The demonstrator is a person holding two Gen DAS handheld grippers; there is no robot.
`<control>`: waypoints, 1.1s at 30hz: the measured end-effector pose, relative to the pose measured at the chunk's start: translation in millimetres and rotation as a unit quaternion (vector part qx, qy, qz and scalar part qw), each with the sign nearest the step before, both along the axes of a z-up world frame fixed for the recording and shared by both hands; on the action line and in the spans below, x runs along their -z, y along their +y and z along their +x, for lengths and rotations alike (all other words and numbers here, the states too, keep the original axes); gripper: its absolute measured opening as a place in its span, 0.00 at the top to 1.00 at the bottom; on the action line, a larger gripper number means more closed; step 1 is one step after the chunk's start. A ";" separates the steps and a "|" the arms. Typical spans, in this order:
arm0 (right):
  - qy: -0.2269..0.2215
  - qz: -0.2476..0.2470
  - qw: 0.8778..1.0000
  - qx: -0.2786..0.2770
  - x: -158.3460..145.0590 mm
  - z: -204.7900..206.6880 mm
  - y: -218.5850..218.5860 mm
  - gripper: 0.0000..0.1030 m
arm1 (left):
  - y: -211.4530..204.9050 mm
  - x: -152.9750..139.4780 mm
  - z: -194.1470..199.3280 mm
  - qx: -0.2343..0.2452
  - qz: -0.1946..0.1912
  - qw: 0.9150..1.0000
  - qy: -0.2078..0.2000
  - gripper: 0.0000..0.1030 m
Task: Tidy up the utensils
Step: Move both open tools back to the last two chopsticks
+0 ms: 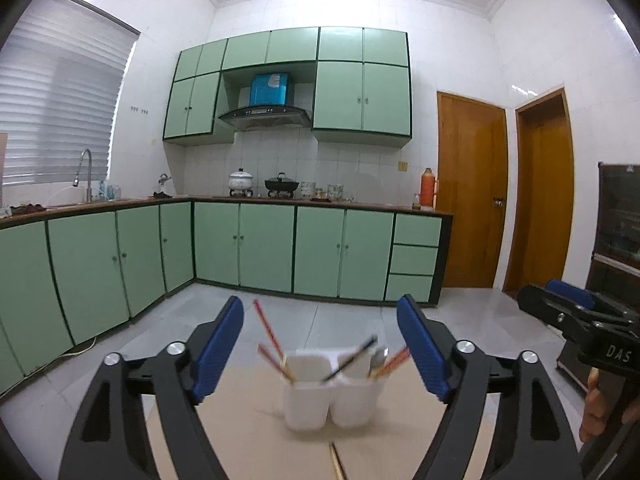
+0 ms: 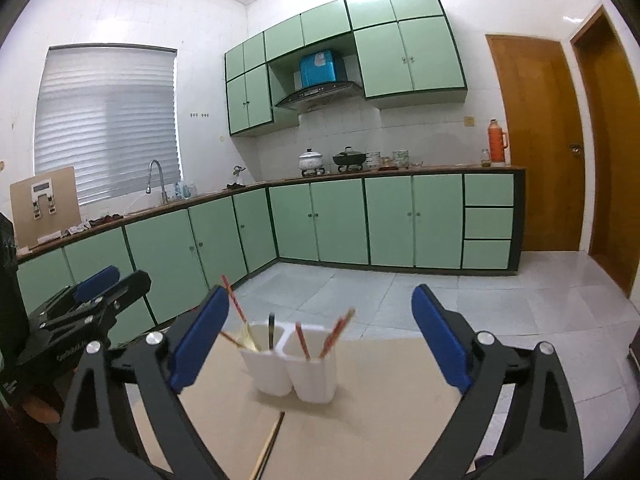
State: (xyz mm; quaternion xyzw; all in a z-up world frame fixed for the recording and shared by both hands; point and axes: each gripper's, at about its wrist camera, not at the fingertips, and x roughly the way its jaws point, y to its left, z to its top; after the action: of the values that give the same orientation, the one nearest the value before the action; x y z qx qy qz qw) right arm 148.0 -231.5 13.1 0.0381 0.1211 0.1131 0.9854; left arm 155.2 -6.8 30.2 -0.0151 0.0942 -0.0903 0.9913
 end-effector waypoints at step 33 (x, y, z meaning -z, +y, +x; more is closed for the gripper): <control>0.123 -0.039 0.991 0.026 187.1 -101.7 60.9 0.08 | 23.4 165.6 -104.6 -0.036 0.040 0.989 0.135 0.20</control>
State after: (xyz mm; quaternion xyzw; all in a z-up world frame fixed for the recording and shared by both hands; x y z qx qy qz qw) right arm 46.4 -170.5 -174.0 0.0169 0.2447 0.0772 0.9664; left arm 50.6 16.5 -135.5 0.0091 0.2300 -0.0475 0.9720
